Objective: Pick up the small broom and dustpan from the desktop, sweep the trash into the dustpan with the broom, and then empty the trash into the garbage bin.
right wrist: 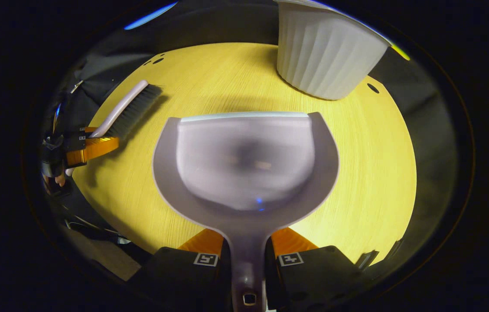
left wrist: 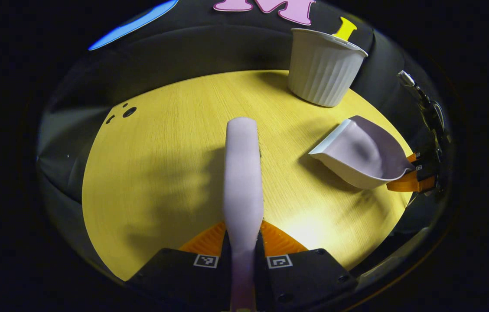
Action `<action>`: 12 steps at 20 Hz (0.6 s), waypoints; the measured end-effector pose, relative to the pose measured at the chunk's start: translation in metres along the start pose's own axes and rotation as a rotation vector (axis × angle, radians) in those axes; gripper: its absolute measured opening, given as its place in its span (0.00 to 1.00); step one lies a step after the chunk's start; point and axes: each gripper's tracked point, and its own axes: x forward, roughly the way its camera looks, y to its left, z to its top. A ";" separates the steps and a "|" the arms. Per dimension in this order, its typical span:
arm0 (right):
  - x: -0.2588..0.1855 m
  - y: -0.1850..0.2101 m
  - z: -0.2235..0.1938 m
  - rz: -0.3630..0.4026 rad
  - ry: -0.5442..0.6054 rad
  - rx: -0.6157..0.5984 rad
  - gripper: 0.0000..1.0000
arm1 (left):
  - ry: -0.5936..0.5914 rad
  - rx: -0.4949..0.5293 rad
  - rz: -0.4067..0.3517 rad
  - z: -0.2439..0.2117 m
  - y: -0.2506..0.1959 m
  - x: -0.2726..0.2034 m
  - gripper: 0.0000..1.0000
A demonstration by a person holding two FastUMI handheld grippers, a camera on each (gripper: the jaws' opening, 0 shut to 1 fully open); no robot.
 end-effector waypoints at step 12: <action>0.018 -0.001 -0.011 0.004 0.029 -0.017 0.37 | 0.044 0.046 0.051 -0.006 -0.002 0.010 0.26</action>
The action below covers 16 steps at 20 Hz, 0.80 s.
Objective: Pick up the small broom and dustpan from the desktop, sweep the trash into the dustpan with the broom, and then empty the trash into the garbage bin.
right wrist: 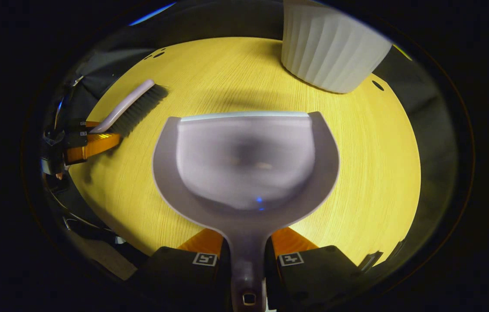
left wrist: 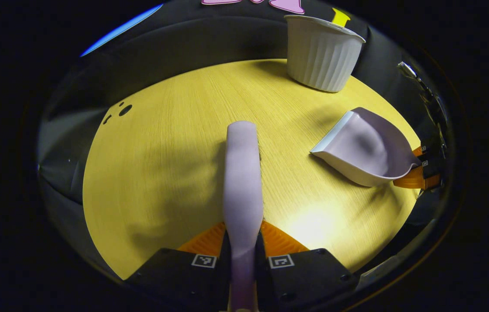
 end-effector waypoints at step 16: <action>-0.075 -0.005 0.006 0.060 -0.077 0.032 0.41 | -0.174 -0.030 0.051 0.035 0.010 -0.065 0.34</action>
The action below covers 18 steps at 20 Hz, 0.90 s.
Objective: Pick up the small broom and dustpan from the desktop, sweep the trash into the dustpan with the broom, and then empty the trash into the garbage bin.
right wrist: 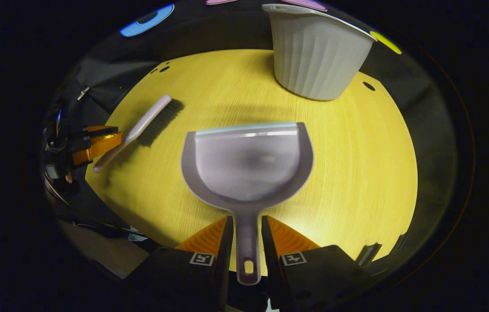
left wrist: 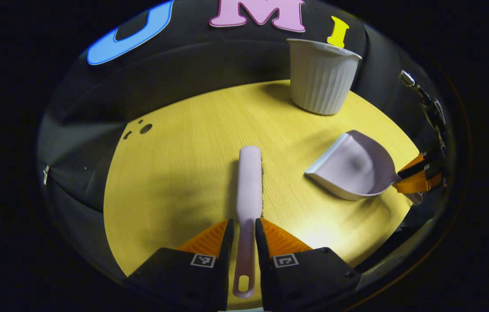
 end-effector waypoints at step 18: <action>-0.099 0.008 0.119 0.095 -0.580 -0.063 0.40 | -0.336 -0.140 0.071 0.091 -0.045 -0.078 0.33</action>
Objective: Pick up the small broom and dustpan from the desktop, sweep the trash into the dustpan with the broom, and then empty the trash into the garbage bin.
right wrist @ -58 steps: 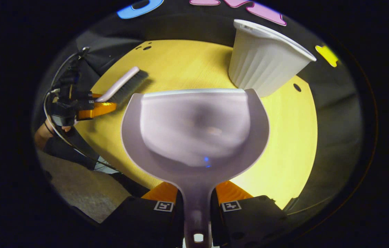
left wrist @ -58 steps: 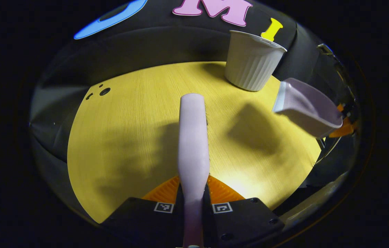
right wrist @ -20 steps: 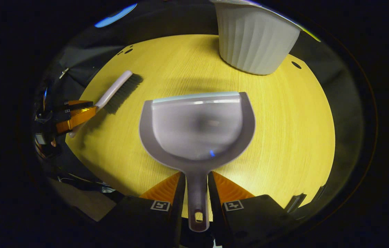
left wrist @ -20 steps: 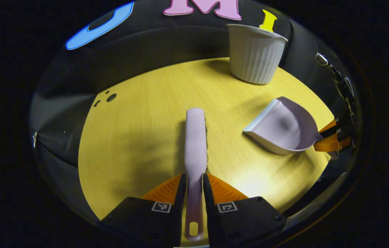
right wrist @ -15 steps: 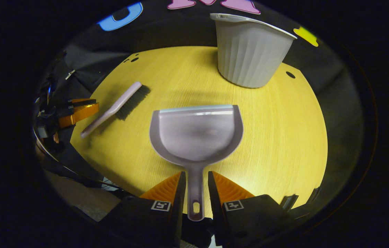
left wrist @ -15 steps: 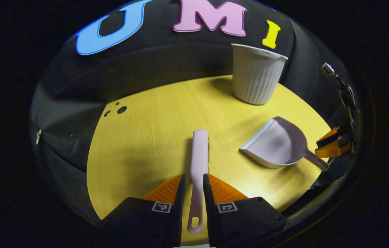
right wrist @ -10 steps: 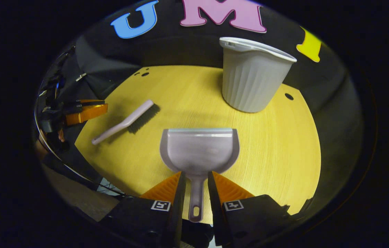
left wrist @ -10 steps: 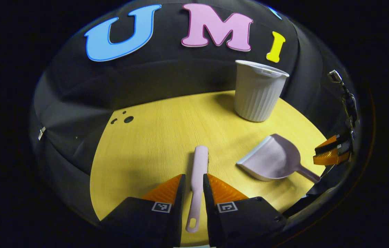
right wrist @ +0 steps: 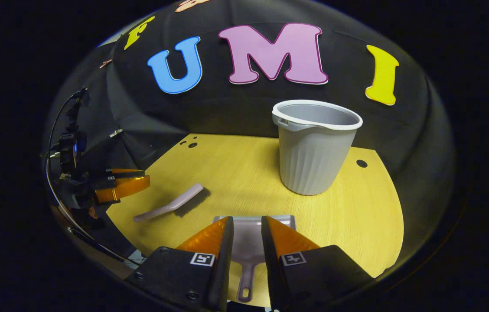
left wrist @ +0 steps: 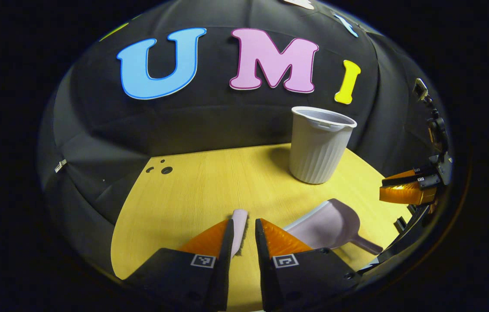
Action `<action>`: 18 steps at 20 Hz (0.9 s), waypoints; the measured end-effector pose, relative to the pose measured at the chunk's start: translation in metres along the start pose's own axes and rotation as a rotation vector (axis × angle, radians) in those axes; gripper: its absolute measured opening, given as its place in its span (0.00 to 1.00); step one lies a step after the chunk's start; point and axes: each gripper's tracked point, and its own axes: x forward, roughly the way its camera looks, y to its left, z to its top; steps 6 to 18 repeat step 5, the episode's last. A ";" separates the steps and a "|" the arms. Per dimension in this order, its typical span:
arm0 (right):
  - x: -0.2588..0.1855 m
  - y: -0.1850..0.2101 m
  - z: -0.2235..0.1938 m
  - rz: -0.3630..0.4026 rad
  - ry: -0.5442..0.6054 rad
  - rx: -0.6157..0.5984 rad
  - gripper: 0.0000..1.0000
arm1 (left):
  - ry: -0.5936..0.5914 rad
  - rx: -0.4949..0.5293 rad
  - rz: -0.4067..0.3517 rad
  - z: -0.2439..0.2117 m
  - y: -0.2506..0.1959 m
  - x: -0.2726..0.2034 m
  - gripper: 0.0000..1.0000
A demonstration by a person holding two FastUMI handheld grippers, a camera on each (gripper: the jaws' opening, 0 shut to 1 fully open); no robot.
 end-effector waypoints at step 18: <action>-0.002 0.003 0.005 0.029 -0.029 0.008 0.33 | 0.010 0.007 -0.004 0.000 -0.028 0.000 0.34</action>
